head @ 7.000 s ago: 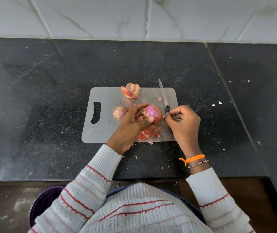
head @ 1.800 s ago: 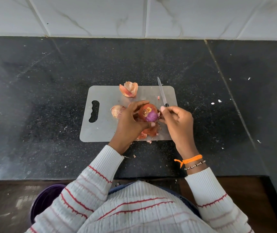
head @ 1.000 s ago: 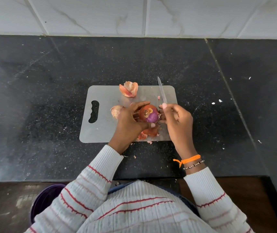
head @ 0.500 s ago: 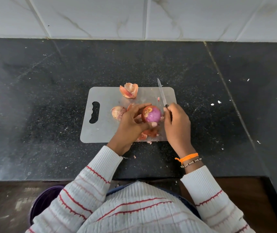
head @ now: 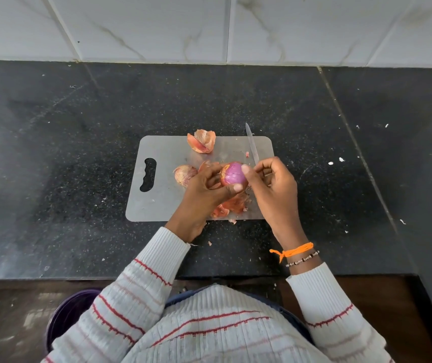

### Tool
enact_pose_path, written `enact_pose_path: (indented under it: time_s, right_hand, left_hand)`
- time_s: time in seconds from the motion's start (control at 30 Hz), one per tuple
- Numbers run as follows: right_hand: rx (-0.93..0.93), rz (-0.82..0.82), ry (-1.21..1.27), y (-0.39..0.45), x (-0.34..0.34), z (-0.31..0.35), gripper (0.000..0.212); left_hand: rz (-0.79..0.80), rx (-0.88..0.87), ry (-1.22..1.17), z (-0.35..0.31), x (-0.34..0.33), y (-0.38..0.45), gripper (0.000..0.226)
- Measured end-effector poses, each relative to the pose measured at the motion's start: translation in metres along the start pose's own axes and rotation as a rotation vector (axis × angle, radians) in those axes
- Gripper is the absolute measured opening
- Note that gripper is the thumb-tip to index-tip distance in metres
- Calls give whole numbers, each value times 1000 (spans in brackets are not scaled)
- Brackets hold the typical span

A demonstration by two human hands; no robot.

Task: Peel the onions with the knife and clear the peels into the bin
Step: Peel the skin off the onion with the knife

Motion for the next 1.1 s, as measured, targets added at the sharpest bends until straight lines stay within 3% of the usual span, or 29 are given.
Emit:
enact_pose_path:
  time_s: [0.27,0.47,0.67,0.83,0.93,1.0,1.1]
  right_hand:
    - [24,-24,-203,3,1,-15,27]
    - [-10,10,-79,0,1,-3,32]
    - [173,-33,-300,0,-5,7,29]
    - [128,-51,-487,3,2,-16,27]
    - [63,-8,-446,5,3,-27,22]
    - [24,29,-339,7,2,-26,5]
    - [-41,27,-133,5,4,-15,11]
  left_hand:
    - [42,57,-134,0,-5,-3,42]
    - [4,0,-15,-1,0,-1,64]
    - [12,-3,29,-3,-3,-4,63]
    - [40,82,-162,2,-6,-4,59]
    - [84,84,-238,0,-9,-3,60]
    - [108,70,-257,-1,-11,-3,57]
    - [99,84,-273,0,-12,-3,47]
Point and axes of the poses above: each hand's wrist, its own y-axis towards the middle knuckle, its own x-axis out of the back of the hand, z = x × y, the point moved 8 cm from there along y, towards the middle knuckle, and after that the axes turned 4 degrees about -x, right-handed, at the moved point
